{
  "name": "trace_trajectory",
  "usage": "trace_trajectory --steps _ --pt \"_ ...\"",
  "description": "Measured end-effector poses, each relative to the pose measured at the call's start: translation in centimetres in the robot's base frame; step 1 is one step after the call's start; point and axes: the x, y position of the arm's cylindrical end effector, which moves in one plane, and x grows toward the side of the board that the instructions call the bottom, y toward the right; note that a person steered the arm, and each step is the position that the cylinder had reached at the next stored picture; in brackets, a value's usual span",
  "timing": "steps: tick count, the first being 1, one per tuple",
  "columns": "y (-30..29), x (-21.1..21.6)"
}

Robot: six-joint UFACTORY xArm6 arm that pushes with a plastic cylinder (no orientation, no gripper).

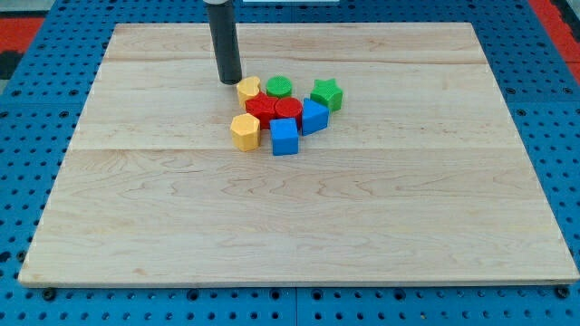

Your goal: Separate the green circle and the yellow heart from the group of blocks

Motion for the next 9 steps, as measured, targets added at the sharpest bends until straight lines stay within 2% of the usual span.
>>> trace_trajectory --steps 2,3,4,5,6,7,8,9 --pt "-1.3 -0.6" --pt "-5.4 -1.3" --pt "-2.2 -2.4" --pt "5.0 -3.9" --pt "14.3 -2.8" --pt "19.8 -1.4" --pt "17.6 2.2" --pt "16.3 3.7"
